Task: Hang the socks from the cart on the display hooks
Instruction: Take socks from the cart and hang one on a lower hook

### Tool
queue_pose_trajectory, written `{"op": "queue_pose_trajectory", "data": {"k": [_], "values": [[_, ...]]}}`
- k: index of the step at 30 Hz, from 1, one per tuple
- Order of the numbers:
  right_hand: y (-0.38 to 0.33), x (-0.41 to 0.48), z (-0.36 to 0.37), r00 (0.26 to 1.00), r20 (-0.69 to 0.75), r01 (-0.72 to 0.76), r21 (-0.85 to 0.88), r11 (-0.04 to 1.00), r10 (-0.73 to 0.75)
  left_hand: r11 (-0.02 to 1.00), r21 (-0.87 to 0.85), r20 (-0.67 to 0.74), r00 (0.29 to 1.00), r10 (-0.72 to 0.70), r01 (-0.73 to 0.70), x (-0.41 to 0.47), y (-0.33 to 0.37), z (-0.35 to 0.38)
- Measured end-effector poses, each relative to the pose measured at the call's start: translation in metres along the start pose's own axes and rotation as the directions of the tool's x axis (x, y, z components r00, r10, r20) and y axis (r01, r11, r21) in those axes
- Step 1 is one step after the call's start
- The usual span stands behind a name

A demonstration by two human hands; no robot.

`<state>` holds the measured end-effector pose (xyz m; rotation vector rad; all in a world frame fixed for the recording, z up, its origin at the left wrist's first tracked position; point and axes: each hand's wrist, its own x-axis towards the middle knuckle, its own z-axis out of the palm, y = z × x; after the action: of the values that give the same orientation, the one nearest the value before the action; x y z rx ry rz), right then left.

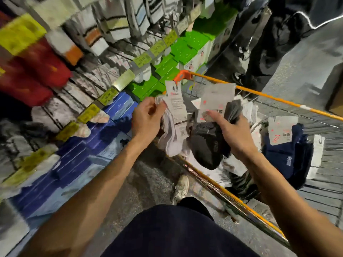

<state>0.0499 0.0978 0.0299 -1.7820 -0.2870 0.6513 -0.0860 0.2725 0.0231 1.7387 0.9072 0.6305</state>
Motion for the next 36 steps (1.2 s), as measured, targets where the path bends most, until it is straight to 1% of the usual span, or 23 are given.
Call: {"op": "queue_pose_trajectory", "data": {"k": [3,5,7,9,10,11,13,15,16,17,18,19,21,22,23,25,27,29,30,31,33,35,36], "values": [[-0.045,-0.029,0.043,0.984,0.11,0.138,0.009,0.99,-0.138,0.984,0.075,-0.103,0.98,0.17,-0.163,-0.033,0.027,-0.05],[-0.064,-0.055,0.074,0.959,0.192,0.21,0.008,0.978,-0.208,0.968,0.092,-0.17,0.955,0.245,-0.232,-0.063,0.043,-0.084],[-0.076,-0.084,0.105,0.935,0.273,0.218,0.06,0.974,-0.226,0.967,0.085,-0.225,0.941,0.254,-0.241,-0.095,0.05,-0.12],[-0.086,-0.118,0.133,0.901,0.382,0.165,0.141,0.976,-0.207,0.983,0.0,-0.258,0.949,0.179,-0.186,-0.124,0.046,-0.156],[-0.089,-0.136,0.146,0.873,0.444,0.14,0.165,0.976,-0.201,0.986,-0.072,-0.276,0.953,0.124,-0.149,-0.139,0.045,-0.173],[-0.094,-0.156,0.158,0.846,0.495,0.127,0.172,0.977,-0.197,0.986,-0.107,-0.302,0.949,0.092,-0.129,-0.153,0.042,-0.191],[-0.103,-0.192,0.181,0.788,0.573,0.129,0.202,0.971,-0.224,0.986,-0.07,-0.347,0.931,0.117,-0.15,-0.183,0.041,-0.227],[-0.114,-0.225,0.203,0.709,0.647,0.169,0.233,0.958,-0.282,0.973,0.041,-0.389,0.893,0.225,-0.228,-0.212,0.044,-0.262],[-0.121,-0.242,0.214,0.671,0.673,0.196,0.243,0.95,-0.311,0.966,0.089,-0.41,0.875,0.257,-0.242,-0.225,0.047,-0.279],[-0.129,-0.258,0.223,0.63,0.698,0.223,0.258,0.94,-0.341,0.969,0.103,-0.43,0.868,0.248,-0.225,-0.238,0.053,-0.296],[-0.136,-0.271,0.233,0.585,0.72,0.253,0.276,0.927,-0.373,0.979,0.071,-0.453,0.868,0.202,-0.19,-0.251,0.059,-0.312],[-0.144,-0.284,0.242,0.545,0.734,0.28,0.295,0.913,-0.405,0.987,-0.017,-0.474,0.87,0.135,-0.162,-0.262,0.067,-0.327],[-0.16,-0.305,0.258,0.496,0.744,0.324,0.321,0.89,-0.449,0.973,-0.207,-0.481,0.877,-0.007,-0.106,-0.279,0.081,-0.356],[-0.167,-0.313,0.267,0.47,0.75,0.338,0.333,0.88,-0.465,0.966,-0.247,-0.481,0.875,-0.06,-0.069,-0.288,0.089,-0.371],[-0.174,-0.321,0.274,0.439,0.76,0.352,0.345,0.87,-0.479,0.968,-0.245,-0.485,0.871,-0.084,-0.044,-0.295,0.097,-0.385],[-0.189,-0.334,0.288,0.385,0.774,0.366,0.372,0.853,-0.502,0.988,-0.152,-0.488,0.872,-0.038,-0.041,-0.309,0.112,-0.409],[-0.202,-0.344,0.301,0.334,0.776,0.368,0.414,0.832,-0.534,0.992,-0.091,-0.496,0.868,0.03,-0.086,-0.317,0.125,-0.429],[-0.216,-0.351,0.309,0.313,0.772,0.368,0.438,0.82,-0.553,0.99,-0.059,-0.532,0.843,0.079,-0.13,-0.32,0.135,-0.448],[-0.222,-0.352,0.313,0.308,0.768,0.375,0.445,0.813,-0.562,0.99,-0.027,-0.539,0.836,0.1,-0.136,-0.319,0.138,-0.457],[-0.229,-0.355,0.315,0.308,0.761,0.386,0.449,0.806,-0.571,0.991,0.0,-0.524,0.844,0.114,-0.133,-0.318,0.14,-0.465],[-0.242,-0.356,0.318,0.315,0.749,0.405,0.45,0.796,-0.583,0.994,0.012,-0.453,0.885,0.104,-0.11,-0.316,0.144,-0.478],[-0.253,-0.354,0.317,0.328,0.731,0.428,0.45,0.783,-0.599,0.997,-0.012,-0.349,0.934,0.073,-0.082,-0.315,0.149,-0.485],[-0.257,-0.352,0.316,0.338,0.72,0.442,0.447,0.778,-0.606,0.997,-0.023,-0.315,0.947,0.063,-0.075,-0.314,0.151,-0.486]]}}
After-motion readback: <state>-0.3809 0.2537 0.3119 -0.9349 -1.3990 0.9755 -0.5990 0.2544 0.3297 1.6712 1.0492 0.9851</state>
